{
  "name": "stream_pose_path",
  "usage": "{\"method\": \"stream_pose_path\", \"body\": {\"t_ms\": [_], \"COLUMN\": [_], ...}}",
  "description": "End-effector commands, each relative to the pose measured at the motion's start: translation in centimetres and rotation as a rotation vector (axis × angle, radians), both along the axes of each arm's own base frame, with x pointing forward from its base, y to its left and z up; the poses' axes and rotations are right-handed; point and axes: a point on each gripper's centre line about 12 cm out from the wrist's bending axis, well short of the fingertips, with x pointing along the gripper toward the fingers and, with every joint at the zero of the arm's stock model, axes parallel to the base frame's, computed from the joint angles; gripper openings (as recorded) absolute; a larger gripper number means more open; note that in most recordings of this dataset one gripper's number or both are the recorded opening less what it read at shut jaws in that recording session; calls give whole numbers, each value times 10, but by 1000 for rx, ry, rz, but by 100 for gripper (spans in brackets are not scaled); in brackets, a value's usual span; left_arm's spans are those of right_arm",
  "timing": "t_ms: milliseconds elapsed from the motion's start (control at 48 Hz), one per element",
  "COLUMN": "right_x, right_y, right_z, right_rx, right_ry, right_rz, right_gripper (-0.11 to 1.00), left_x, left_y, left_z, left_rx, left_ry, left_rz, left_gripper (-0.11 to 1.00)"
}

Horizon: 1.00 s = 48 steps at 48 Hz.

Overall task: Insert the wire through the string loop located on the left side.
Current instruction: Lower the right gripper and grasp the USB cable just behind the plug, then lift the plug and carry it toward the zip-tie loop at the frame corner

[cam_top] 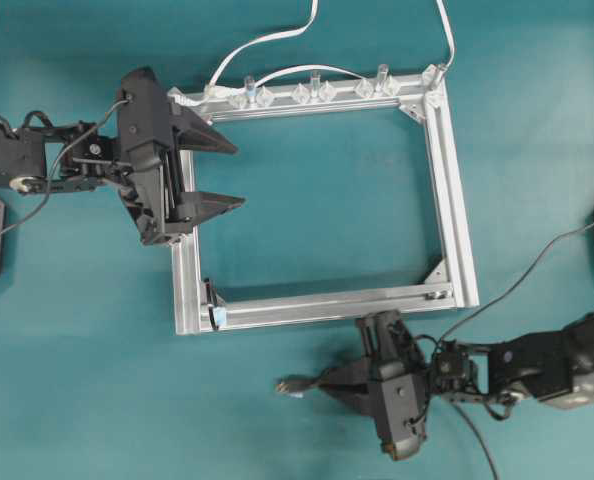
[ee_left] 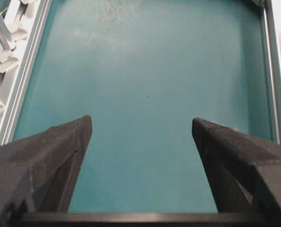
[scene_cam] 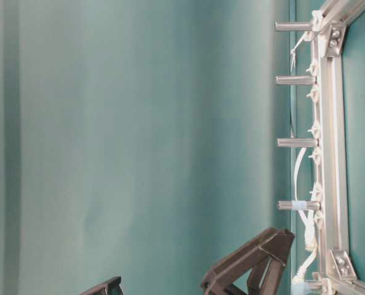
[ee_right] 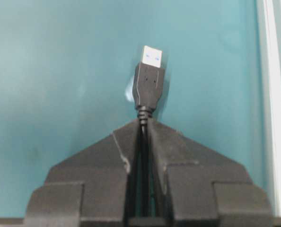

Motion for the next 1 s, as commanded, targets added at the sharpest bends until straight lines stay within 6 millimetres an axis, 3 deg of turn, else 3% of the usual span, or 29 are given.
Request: {"method": "stream_pose_path", "body": {"t_ms": [0, 167, 354, 979], "right_x": [1, 1, 3, 4], "right_y": [2, -3, -10, -11], "right_z": [31, 55, 69, 69], "right_rx": [20, 18, 24, 24], "right_ry": [-42, -67, -92, -91], "right_rz": [25, 45, 37, 34], "right_gripper": [7, 7, 7, 7], "left_x": [2, 1, 2, 2], "left_y": [1, 1, 1, 1], "left_z": [9, 8, 9, 9], "left_rx": [8, 8, 6, 4], "left_ry": [-30, -28, -30, -32], "left_rz": [-1, -1, 0, 1], "left_gripper": [86, 86, 86, 86]}}
